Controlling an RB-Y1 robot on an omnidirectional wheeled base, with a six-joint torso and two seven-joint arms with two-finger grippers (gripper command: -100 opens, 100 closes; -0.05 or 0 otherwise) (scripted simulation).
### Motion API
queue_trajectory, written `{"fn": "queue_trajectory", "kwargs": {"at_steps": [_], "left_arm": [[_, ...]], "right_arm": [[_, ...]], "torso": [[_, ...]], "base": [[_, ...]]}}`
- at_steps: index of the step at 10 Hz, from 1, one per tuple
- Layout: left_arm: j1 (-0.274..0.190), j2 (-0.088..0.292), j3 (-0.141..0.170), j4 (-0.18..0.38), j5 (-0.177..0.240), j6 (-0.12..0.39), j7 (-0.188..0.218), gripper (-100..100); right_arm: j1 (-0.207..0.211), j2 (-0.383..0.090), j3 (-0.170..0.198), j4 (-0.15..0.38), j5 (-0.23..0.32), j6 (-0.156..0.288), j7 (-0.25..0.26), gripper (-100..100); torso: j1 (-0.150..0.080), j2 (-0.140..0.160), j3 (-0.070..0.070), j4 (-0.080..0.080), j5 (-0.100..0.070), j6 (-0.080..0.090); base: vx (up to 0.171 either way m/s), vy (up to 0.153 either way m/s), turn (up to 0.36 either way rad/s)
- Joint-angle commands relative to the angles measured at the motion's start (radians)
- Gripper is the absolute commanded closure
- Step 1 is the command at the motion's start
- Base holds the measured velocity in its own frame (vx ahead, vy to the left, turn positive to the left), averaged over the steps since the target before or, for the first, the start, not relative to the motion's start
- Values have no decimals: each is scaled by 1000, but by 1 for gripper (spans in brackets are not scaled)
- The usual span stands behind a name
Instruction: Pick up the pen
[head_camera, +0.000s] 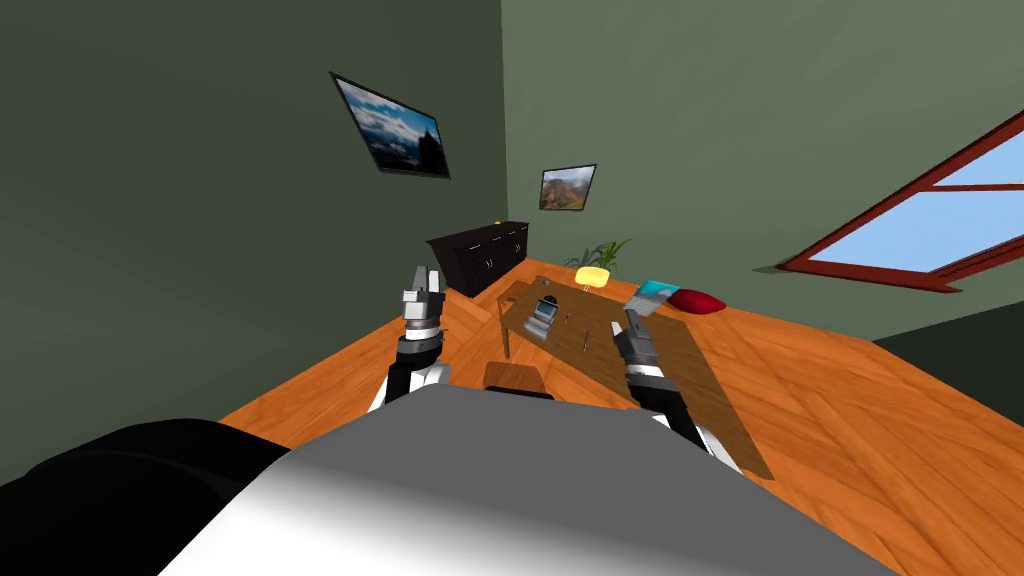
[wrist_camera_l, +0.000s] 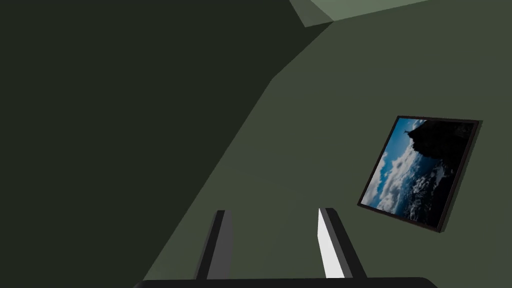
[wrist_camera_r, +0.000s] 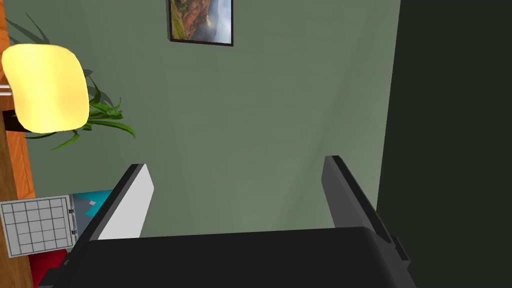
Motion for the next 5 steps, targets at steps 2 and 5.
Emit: {"fn": "queue_trajectory", "kwargs": {"at_steps": [2, 5], "left_arm": [[0, 0, 0, 0, 0, 0, 0, 0], [0, 0, 0, 0, 0, 0, 0, 0]], "right_arm": [[10, -26, -1, 39, -7, 56, 23, -100], [21, -73, -10, 107, -25, 125, 51, -100]], "torso": [[0, 0, 0, 0, 0, 0], [0, -1, -1, 0, 0, -1]], "base": [[-60, -16, 265], [-48, -17, 259]]}}
